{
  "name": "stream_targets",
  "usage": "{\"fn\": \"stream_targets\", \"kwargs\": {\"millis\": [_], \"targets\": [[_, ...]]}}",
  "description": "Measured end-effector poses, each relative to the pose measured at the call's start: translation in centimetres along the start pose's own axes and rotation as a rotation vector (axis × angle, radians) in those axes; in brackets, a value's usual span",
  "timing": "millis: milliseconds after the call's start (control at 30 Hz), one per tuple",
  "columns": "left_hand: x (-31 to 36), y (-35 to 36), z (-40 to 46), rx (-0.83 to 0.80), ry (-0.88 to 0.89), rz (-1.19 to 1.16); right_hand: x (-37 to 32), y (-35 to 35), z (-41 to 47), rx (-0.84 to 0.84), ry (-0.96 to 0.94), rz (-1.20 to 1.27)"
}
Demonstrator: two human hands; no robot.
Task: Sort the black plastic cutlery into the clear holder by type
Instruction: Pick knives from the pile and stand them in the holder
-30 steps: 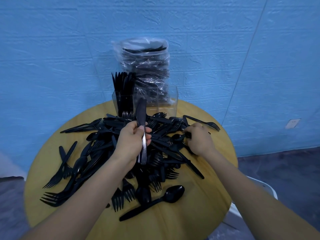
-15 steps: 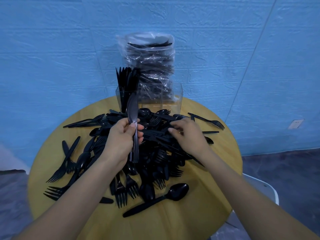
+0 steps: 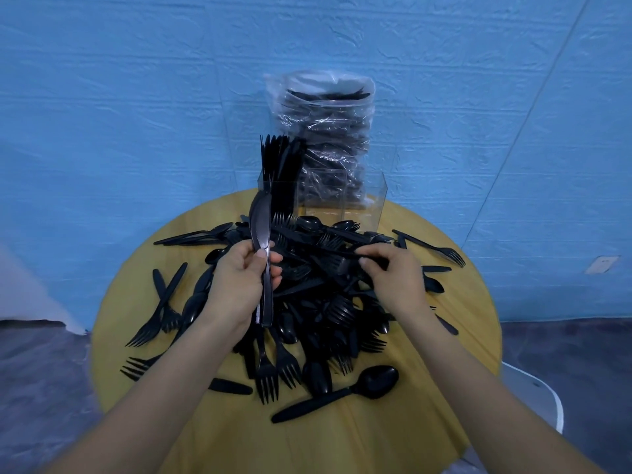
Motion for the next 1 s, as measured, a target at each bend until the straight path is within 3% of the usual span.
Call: {"fn": "stream_targets", "kwargs": {"millis": [267, 500, 633, 1000], "targets": [[-0.2, 0.6, 0.5, -0.015, -0.027, -0.043, 0.7, -1.1, -0.1, 0.216, 0.131, 0.246], [0.4, 2.5, 0.8, -0.049, -0.07, -0.146, -3.3, 3.2, -1.3, 0.104, 0.21, 0.737], [0.8, 2.8, 0.4, -0.076, -0.066, -0.209, -4.2, 5.1, -2.3, -0.014, 0.213, 0.642], [1.4, 1.5, 0.4, -0.085, -0.038, -0.277, -7.5, 6.5, -1.2, -0.247, -0.095, 0.217]]}}
Point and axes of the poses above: each hand's wrist, its own z-axis towards the middle knuckle, its own y-axis out of the palm, x = y × z, the point moved 9 cm from there along z, towards the middle knuckle, and after that the axes turned 11 degrees about -y, right-handed, at the moved point
